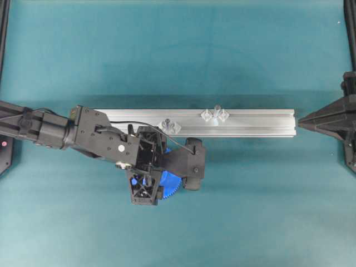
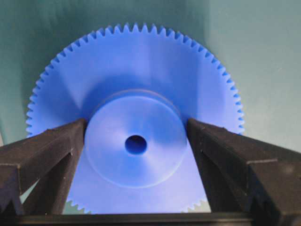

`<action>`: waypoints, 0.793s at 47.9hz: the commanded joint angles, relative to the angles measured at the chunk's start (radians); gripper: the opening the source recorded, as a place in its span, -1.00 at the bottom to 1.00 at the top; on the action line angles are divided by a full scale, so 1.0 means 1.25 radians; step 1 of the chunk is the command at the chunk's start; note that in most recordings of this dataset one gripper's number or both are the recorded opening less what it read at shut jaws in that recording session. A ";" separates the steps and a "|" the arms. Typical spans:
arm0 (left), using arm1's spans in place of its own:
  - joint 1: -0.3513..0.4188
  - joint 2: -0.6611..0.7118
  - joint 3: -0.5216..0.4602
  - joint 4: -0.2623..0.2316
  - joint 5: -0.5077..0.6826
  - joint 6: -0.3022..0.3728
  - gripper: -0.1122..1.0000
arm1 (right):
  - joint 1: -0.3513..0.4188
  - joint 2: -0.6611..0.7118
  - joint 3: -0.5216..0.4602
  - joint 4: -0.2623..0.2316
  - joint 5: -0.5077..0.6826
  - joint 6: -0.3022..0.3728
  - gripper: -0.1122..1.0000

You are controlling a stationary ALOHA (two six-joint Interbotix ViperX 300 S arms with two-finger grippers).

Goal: Find the location of the shaft and insert the large gear.
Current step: 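Open the left gripper and close it around the gear hub, then lift the blue gear with the left gripper and tilt it upright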

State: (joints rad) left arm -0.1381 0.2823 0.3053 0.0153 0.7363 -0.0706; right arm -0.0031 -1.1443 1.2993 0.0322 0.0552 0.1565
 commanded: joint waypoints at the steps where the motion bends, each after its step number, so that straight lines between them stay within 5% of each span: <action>1: -0.002 0.000 -0.002 0.002 0.018 -0.001 0.81 | -0.001 0.006 -0.007 0.000 -0.004 0.006 -0.74; 8: -0.002 -0.007 -0.002 0.002 0.029 0.002 0.45 | -0.001 0.005 -0.007 0.000 -0.004 0.006 -0.74; 38: -0.002 -0.021 -0.045 0.002 0.029 0.011 0.45 | -0.001 -0.007 -0.002 0.001 -0.005 0.006 -0.74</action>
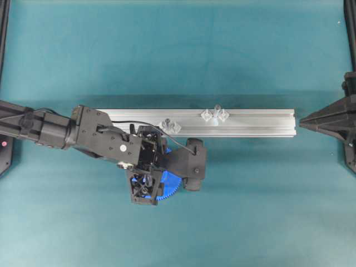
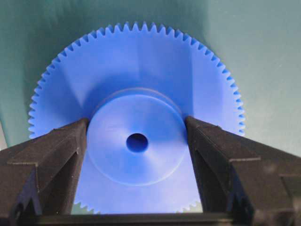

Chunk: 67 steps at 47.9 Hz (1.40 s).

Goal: Find the location of the shaft and insert the large gear.
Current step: 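Lift the blue gear with the left gripper and tilt it upright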

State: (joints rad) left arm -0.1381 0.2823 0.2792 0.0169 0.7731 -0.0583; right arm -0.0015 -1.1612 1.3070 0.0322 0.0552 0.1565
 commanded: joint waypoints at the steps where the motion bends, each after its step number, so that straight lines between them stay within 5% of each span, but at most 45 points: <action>1: -0.002 -0.023 -0.028 0.001 0.001 0.001 0.45 | -0.002 0.005 -0.009 0.000 -0.004 0.006 -0.74; 31: -0.002 -0.069 -0.129 0.001 0.069 0.010 0.45 | -0.002 0.001 -0.006 0.000 -0.005 0.006 -0.74; 50: 0.007 -0.071 -0.260 0.005 0.202 0.119 0.45 | -0.004 0.000 -0.002 0.000 -0.005 0.006 -0.74; 67: 0.036 -0.059 -0.315 0.007 0.223 0.139 0.45 | -0.006 -0.009 -0.002 0.000 -0.007 0.006 -0.74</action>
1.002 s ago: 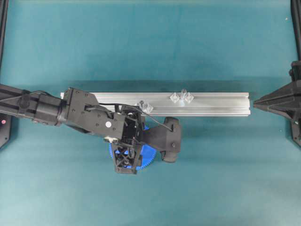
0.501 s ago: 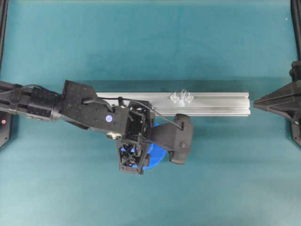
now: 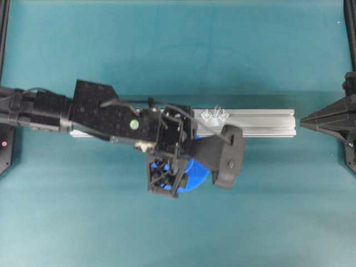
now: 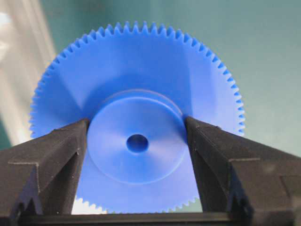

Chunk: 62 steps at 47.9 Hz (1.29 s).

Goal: Find the location of the shaft and insert the large gear.
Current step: 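Lift the blue gear with the left gripper and tilt it upright, then carry the gear toward the upper shaft on the rail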

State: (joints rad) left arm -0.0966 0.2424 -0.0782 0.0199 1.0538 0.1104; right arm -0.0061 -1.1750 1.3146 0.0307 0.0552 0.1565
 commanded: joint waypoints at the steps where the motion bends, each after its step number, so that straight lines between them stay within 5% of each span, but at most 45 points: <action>1: 0.004 -0.028 -0.031 0.005 0.000 0.006 0.45 | -0.002 0.001 -0.007 0.001 -0.007 0.006 -0.74; 22: 0.045 -0.004 -0.083 0.006 0.020 0.080 0.45 | -0.002 -0.005 -0.009 0.001 -0.004 0.006 -0.74; 62: 0.120 0.156 -0.303 0.006 0.079 0.187 0.45 | -0.002 -0.018 0.000 0.001 -0.004 0.005 -0.74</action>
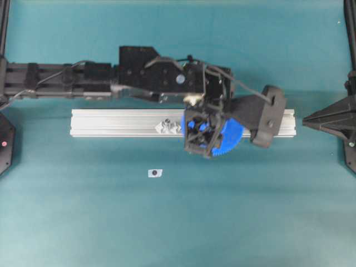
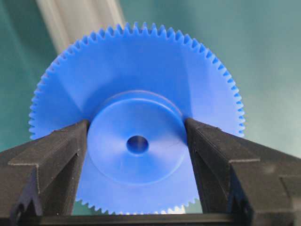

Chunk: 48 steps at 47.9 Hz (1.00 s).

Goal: Find the location of the shaft and insert the large gear.
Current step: 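Carry the gear toward the upper shaft on the rail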

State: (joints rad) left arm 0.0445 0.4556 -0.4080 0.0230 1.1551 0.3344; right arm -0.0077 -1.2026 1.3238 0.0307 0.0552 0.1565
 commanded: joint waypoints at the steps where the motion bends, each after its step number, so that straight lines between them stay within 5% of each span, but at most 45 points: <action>1: 0.009 -0.011 -0.043 0.004 0.000 0.009 0.45 | -0.001 0.004 -0.007 0.001 -0.004 0.005 -0.74; 21: 0.026 0.056 -0.129 0.004 0.037 0.029 0.45 | -0.002 0.004 -0.005 0.001 -0.005 0.006 -0.74; 48: 0.036 0.066 -0.134 0.004 0.044 0.027 0.45 | -0.016 0.002 -0.005 0.000 -0.005 0.005 -0.74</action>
State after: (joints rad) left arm 0.0859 0.5614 -0.5446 0.0230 1.2149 0.3666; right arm -0.0184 -1.2057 1.3284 0.0322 0.0552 0.1565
